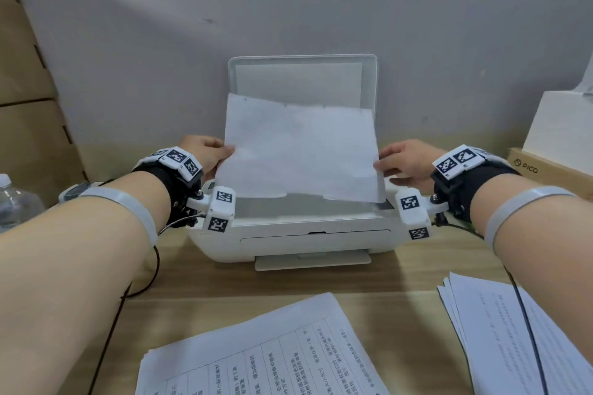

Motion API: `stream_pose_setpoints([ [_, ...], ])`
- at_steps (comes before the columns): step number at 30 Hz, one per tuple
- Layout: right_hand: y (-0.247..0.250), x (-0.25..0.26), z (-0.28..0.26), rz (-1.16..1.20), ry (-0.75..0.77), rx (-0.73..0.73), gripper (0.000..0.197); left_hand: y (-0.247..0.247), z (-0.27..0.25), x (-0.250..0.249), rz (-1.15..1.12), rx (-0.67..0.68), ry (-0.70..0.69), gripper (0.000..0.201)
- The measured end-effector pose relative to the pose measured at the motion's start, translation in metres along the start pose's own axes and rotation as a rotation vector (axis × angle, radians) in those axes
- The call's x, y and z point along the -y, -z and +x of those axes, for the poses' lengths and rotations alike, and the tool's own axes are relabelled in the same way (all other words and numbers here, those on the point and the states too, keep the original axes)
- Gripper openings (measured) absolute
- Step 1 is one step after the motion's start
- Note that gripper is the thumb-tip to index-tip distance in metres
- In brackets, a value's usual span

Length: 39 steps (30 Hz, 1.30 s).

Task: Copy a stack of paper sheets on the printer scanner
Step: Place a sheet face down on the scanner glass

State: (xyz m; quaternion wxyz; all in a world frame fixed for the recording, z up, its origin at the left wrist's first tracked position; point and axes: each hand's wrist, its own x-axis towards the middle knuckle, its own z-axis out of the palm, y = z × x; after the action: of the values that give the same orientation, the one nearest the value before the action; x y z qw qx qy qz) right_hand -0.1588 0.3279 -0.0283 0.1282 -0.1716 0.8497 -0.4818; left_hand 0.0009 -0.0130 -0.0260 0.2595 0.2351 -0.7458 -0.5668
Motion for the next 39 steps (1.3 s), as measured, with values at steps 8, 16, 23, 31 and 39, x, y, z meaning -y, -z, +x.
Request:
stream_pose_setpoints([
  [8,-0.016,-0.006,0.001,-0.035,-0.026,-0.166,0.007,-0.003,-0.007,0.010,0.144,0.190,0.182,0.039],
  [16,-0.018,-0.008,0.001,-0.252,-0.040,-0.039,0.013,-0.006,-0.017,0.014,0.284,0.239,0.217,0.023],
  [23,-0.012,-0.004,0.001,-0.428,-0.061,0.024,0.017,0.002,-0.001,0.014,0.316,0.231,0.218,0.023],
  [31,0.003,0.021,0.032,-0.155,0.020,-0.109,0.020,-0.007,0.049,-0.016,0.029,0.117,0.181,0.055],
  [39,0.011,0.030,0.067,-0.002,0.099,-0.369,0.030,-0.033,0.107,-0.032,-0.020,0.067,0.147,0.090],
])
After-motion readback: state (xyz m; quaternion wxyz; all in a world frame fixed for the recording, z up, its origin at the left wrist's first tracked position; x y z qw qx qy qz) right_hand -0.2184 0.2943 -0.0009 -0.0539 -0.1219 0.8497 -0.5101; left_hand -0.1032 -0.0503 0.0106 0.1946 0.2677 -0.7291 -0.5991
